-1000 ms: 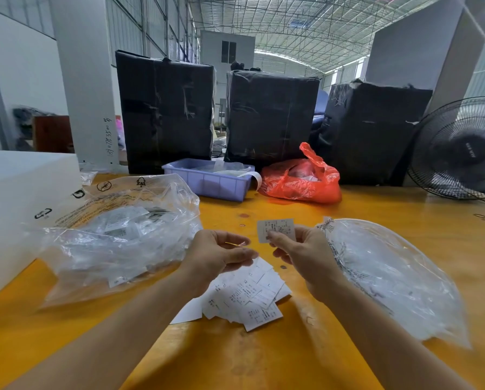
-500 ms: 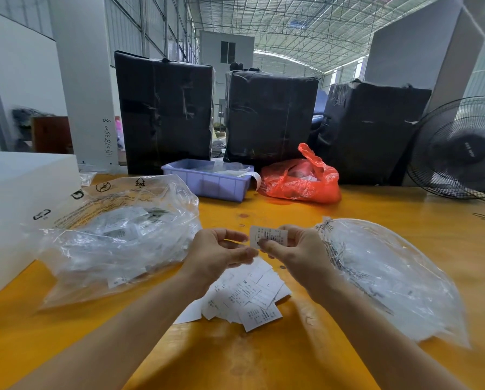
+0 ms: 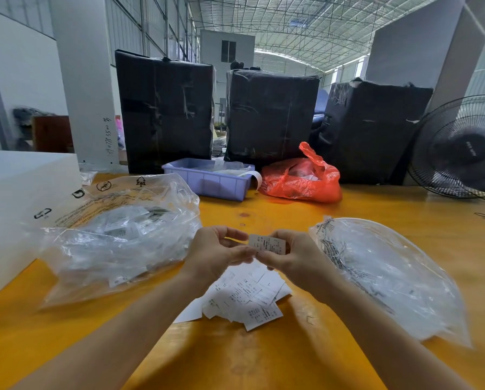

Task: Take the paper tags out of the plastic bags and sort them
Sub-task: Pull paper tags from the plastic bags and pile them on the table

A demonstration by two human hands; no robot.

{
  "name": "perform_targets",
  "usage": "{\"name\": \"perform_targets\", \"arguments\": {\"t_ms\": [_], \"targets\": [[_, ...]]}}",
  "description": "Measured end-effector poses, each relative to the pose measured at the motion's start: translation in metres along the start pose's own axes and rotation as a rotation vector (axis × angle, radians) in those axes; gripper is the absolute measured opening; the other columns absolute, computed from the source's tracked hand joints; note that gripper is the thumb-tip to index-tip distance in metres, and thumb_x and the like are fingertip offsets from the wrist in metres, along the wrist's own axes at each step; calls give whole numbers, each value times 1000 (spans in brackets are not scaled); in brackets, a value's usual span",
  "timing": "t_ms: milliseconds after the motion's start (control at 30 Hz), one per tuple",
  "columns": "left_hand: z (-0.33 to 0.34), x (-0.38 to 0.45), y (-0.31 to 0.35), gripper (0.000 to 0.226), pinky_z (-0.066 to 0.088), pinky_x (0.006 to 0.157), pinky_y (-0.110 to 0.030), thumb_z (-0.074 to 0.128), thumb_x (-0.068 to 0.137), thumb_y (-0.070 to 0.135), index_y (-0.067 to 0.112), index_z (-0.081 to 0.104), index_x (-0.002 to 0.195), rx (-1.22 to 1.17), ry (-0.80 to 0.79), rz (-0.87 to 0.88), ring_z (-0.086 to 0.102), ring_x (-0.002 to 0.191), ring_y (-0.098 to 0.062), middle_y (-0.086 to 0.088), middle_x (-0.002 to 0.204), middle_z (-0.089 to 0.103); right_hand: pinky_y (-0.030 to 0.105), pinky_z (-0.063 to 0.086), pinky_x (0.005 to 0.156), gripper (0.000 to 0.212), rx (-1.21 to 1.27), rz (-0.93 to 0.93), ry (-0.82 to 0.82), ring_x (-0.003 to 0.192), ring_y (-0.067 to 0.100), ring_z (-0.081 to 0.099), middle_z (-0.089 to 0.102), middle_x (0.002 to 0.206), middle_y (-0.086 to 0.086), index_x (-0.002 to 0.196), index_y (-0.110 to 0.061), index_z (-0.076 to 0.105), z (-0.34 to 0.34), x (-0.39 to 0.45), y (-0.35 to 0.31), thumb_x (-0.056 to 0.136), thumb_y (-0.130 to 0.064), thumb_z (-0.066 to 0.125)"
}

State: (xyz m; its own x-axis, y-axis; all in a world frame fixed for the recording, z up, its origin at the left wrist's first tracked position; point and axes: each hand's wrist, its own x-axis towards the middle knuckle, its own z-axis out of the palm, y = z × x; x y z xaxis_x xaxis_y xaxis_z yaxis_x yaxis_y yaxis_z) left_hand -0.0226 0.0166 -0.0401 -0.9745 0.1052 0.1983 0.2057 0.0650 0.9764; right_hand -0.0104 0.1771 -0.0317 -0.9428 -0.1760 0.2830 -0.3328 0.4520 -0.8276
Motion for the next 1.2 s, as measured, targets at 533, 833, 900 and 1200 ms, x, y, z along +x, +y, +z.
{"name": "perform_targets", "arguments": {"t_ms": [533,833,900,1200], "targets": [[7,1,-8,9,59,68,-32,66,85,13,11,66,76,50,41,11,68,72,-19,-8,74,69,24,55,67,39,4,3,11,71,17,62,60,80,3,125,-8,53,-1,3,4,87,-5,63],[11,0,-5,12,51,59,-30,66,85,17,8,62,78,-265,119,-192,63,67,-22,-10,73,65,31,52,66,11,-54,-104,125,68,10,57,68,84,6,88,-10,75,10,0,1,87,-17,66],[11,0,-4,12,50,53,-29,66,85,18,9,62,79,-321,135,-222,62,61,-19,-8,69,65,21,47,61,11,-45,-113,103,67,4,55,66,87,4,90,-13,75,11,0,0,85,-19,69],[9,0,3,32,53,56,-30,70,71,32,7,65,90,-362,-1,-292,68,70,-21,-7,77,73,19,49,57,11,396,173,160,64,14,64,71,76,8,83,-11,67,4,2,2,78,-3,72]]}}
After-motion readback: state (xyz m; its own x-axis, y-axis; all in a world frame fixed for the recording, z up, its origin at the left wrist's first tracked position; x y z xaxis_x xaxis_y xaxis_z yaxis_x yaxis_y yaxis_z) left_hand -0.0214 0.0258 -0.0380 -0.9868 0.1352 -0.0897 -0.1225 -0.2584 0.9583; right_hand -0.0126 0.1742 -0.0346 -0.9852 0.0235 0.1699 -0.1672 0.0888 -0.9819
